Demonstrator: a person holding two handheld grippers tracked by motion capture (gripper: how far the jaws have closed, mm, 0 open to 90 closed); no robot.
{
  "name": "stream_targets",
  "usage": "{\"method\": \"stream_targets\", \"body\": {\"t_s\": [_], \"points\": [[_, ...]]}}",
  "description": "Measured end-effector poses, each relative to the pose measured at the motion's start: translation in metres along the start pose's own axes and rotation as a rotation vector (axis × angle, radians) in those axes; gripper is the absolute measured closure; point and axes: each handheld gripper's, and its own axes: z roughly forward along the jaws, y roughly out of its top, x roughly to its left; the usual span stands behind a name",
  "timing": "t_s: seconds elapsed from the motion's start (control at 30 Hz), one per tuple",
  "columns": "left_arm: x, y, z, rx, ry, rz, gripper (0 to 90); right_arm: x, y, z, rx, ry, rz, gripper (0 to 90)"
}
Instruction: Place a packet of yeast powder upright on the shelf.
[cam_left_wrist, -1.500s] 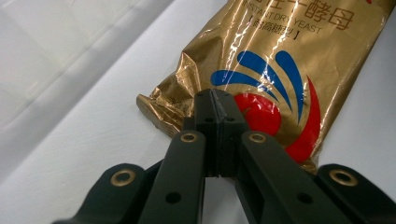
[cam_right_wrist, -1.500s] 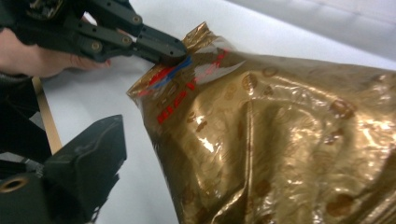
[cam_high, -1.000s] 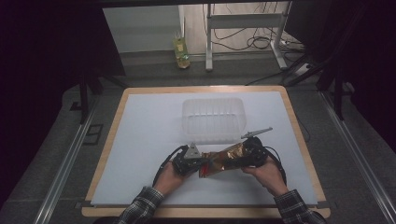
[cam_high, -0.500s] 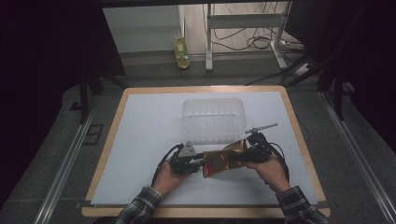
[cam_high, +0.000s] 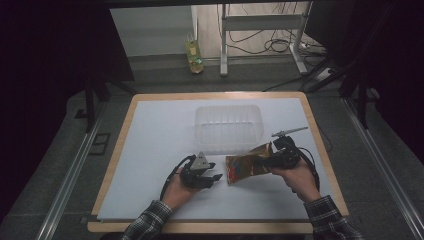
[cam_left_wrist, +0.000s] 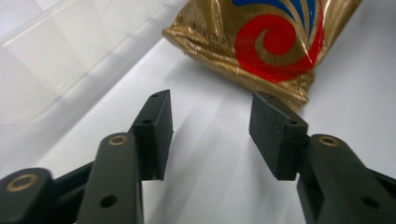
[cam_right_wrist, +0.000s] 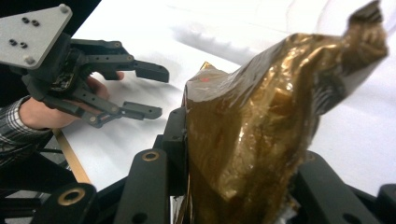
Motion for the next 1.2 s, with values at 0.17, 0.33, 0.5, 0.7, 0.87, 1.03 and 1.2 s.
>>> {"method": "stream_targets", "body": {"t_s": [0.17, 0.33, 0.5, 0.7, 0.87, 1.03, 1.2], "points": [[0.0, 0.001, -0.008, -0.014, 0.003, 0.007, 41.8, -0.003, 0.003, -0.005, 0.0, -0.018, -0.001, 64.3], [0.0, -0.001, -0.015, -0.014, 0.006, 0.006, 34.3, -0.004, 0.007, -0.009, -0.002, -0.029, 0.0, 64.4], [-0.003, -0.003, -0.019, -0.008, -0.001, 0.004, 26.7, -0.004, 0.014, -0.016, -0.006, -0.04, -0.007, 64.5], [-0.009, -0.004, -0.025, 0.006, 0.006, 0.004, 16.1, -0.006, 0.023, -0.023, -0.012, -0.052, -0.002, 64.5], [-0.012, -0.004, -0.026, 0.015, 0.017, 0.001, 11.4, -0.008, 0.028, -0.029, -0.018, -0.054, 0.006, 64.5], [-0.018, -0.004, -0.028, 0.013, 0.022, 0.005, 6.1, -0.008, 0.034, -0.037, -0.033, -0.071, 0.003, 64.5], [-0.02, -0.006, -0.032, 0.021, 0.039, -0.005, 1.5, -0.01, 0.042, -0.044, -0.041, -0.084, 0.007, 64.5]]}}
